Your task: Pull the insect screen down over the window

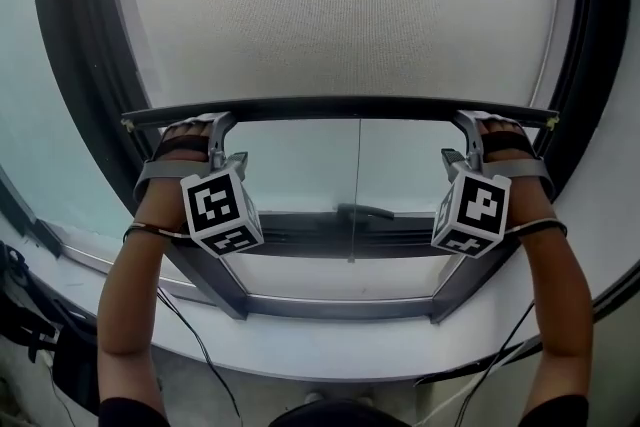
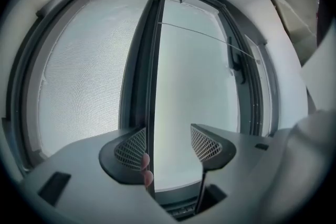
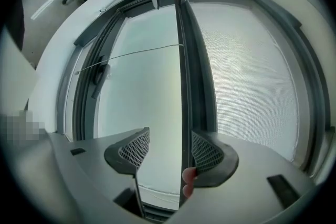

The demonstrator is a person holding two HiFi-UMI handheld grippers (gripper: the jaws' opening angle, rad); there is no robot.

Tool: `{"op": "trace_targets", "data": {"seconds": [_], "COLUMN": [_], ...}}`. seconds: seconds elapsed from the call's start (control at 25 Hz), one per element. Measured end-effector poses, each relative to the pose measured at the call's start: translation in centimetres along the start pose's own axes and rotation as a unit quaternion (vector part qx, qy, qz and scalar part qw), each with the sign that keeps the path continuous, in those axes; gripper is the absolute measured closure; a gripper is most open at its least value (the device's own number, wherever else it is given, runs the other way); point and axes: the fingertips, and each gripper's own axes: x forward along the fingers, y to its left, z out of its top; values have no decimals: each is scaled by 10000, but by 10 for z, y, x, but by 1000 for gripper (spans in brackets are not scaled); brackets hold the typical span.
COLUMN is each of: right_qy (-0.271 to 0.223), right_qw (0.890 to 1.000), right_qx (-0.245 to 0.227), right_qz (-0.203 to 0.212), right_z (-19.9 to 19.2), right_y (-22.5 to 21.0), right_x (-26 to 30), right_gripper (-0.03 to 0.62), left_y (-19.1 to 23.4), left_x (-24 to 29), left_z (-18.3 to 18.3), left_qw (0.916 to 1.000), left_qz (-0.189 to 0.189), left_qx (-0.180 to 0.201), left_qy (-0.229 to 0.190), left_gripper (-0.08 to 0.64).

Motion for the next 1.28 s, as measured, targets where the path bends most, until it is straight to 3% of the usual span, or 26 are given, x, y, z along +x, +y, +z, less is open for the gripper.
{"op": "trace_targets", "data": {"seconds": [0.12,0.32,0.56,0.8,0.96,1.28], "right_qy": [-31,-88,-89,-47,-67,32], "right_qw": [10000,9999,9991,9975,9955,9945], "right_qx": [-7,137,143,102,83,54], "right_qz": [-66,-42,394,696,946,1049], "right_z": [0,3,3,2,5,6], "right_y": [25,40,91,136,169,191], "right_x": [7,7,14,19,20,25], "right_gripper": [341,341,341,341,341,341], "left_y": [-22,-36,-89,-132,-162,-183], "left_x": [5,6,14,20,23,29], "left_z": [-1,0,3,3,1,-1], "left_qw": [10000,9995,9972,9951,9955,9956], "left_qz": [78,219,-498,-853,-862,-852], "left_qx": [35,-215,-493,-462,-373,-394], "left_qy": [48,-21,-267,-204,-118,-1], "left_gripper": [293,293,293,293,293,293]}}
